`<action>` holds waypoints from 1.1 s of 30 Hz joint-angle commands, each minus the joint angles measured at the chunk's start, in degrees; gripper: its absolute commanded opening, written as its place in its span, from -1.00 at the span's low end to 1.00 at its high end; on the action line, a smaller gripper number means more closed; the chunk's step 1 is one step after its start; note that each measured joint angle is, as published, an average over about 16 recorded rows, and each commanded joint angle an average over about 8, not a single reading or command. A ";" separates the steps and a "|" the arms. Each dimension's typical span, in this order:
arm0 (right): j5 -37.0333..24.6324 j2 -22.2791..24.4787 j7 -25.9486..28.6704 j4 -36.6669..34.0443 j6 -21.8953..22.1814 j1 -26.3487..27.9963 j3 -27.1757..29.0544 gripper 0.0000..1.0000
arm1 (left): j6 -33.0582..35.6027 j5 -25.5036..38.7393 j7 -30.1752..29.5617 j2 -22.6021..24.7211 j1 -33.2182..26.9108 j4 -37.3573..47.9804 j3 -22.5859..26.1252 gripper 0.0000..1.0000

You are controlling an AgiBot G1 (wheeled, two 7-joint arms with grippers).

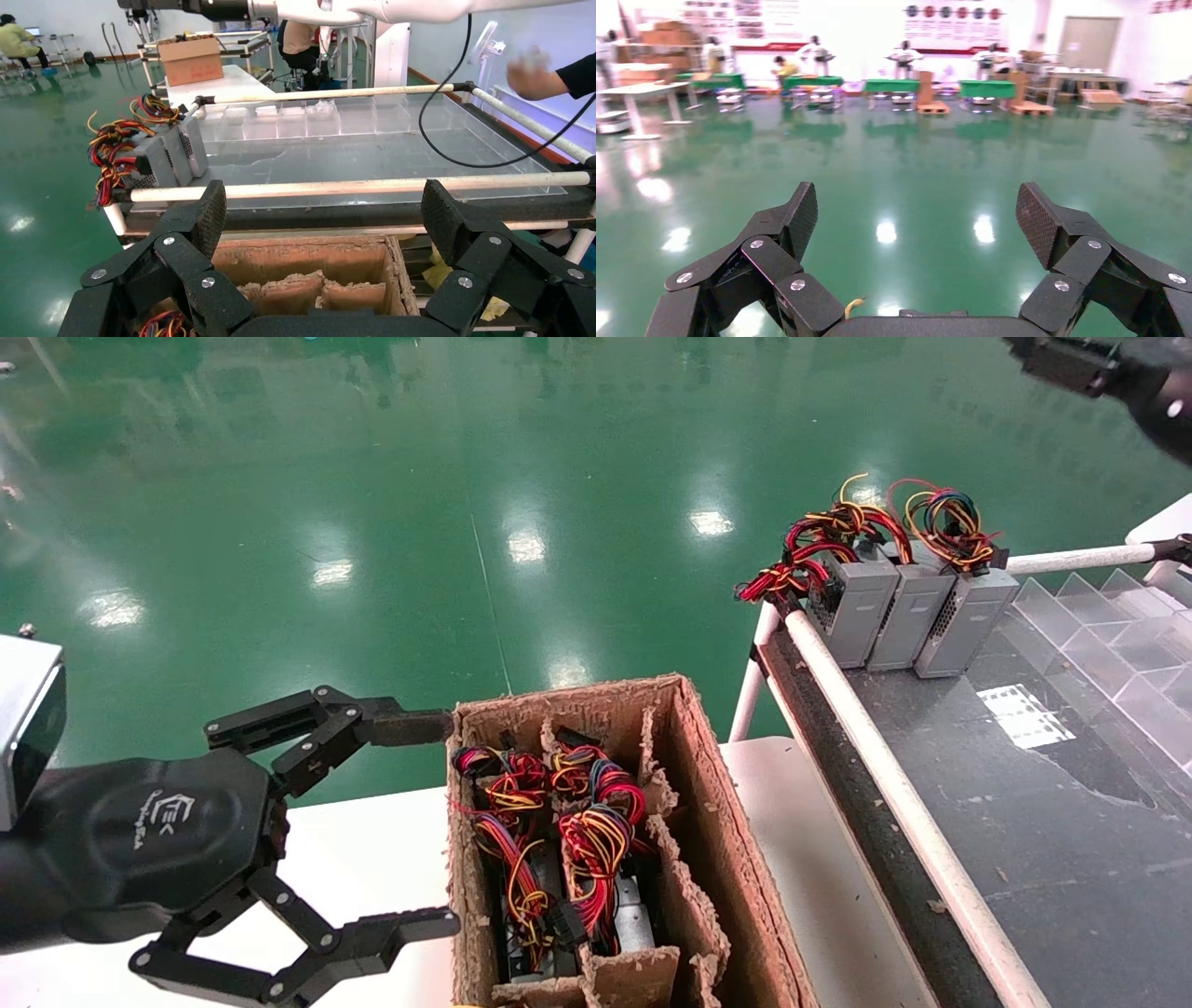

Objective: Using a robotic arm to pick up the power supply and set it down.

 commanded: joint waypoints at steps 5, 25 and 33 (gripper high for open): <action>1.55 2.29 2.67 7.38 -4.55 -4.35 -0.09 1.00 | 0.00 0.00 0.00 0.00 0.00 0.00 0.00 1.00; 6.73 9.97 11.61 32.11 -19.82 -18.93 -0.39 1.00 | 0.00 -0.01 0.01 0.00 -0.01 0.00 0.01 1.00; 9.04 13.39 15.60 43.15 -26.63 -25.44 -0.52 1.00 | 0.00 -0.01 0.01 0.00 -0.01 0.01 0.02 1.00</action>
